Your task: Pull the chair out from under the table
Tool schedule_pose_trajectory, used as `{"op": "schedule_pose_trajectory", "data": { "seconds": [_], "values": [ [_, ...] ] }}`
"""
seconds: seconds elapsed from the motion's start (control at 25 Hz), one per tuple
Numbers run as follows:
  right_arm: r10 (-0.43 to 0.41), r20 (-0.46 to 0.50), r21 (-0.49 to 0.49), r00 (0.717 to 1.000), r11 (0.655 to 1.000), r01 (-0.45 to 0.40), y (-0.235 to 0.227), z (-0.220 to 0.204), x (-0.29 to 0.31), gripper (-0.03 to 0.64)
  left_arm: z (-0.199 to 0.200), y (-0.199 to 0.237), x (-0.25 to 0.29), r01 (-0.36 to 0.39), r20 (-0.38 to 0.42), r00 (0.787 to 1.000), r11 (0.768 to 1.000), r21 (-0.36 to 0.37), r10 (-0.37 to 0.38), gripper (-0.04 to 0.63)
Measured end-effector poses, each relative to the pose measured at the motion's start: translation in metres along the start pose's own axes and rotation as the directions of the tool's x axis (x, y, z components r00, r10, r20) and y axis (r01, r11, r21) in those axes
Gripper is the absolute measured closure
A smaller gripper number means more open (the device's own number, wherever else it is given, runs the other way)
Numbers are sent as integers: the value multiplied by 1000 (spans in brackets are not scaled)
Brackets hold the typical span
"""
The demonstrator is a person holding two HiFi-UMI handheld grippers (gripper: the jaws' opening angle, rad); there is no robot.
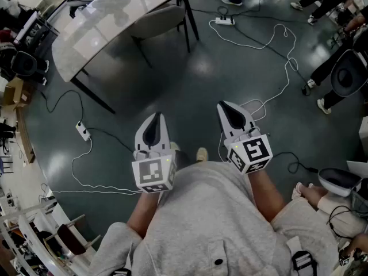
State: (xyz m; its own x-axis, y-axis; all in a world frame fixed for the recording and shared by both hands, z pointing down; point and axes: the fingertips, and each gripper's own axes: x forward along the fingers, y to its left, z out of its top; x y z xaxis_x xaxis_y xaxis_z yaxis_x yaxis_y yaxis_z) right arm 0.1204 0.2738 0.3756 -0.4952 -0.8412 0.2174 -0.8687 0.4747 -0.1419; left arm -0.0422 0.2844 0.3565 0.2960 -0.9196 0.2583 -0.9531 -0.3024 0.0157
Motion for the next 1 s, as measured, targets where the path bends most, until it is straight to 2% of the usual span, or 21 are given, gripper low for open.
{"op": "schedule_pose_trajectory", "data": {
  "seconds": [0.28, 0.8, 1.0],
  "values": [
    [27, -5, -8, 1000, 1000, -27, 3, -2, -1, 591, 2, 0, 0, -17, 11, 1000, 1000, -10, 17, 580],
    [49, 11, 42, 999, 998, -49, -2, 3, -5, 592, 3, -2, -7, -71, 0, 997, 997, -6, 71, 580],
    [65, 18, 28, 998, 997, -66, -1, 2, -4, 592, 2, -5, -2, -69, 1, 998, 998, 0, 69, 580]
  ]
}}
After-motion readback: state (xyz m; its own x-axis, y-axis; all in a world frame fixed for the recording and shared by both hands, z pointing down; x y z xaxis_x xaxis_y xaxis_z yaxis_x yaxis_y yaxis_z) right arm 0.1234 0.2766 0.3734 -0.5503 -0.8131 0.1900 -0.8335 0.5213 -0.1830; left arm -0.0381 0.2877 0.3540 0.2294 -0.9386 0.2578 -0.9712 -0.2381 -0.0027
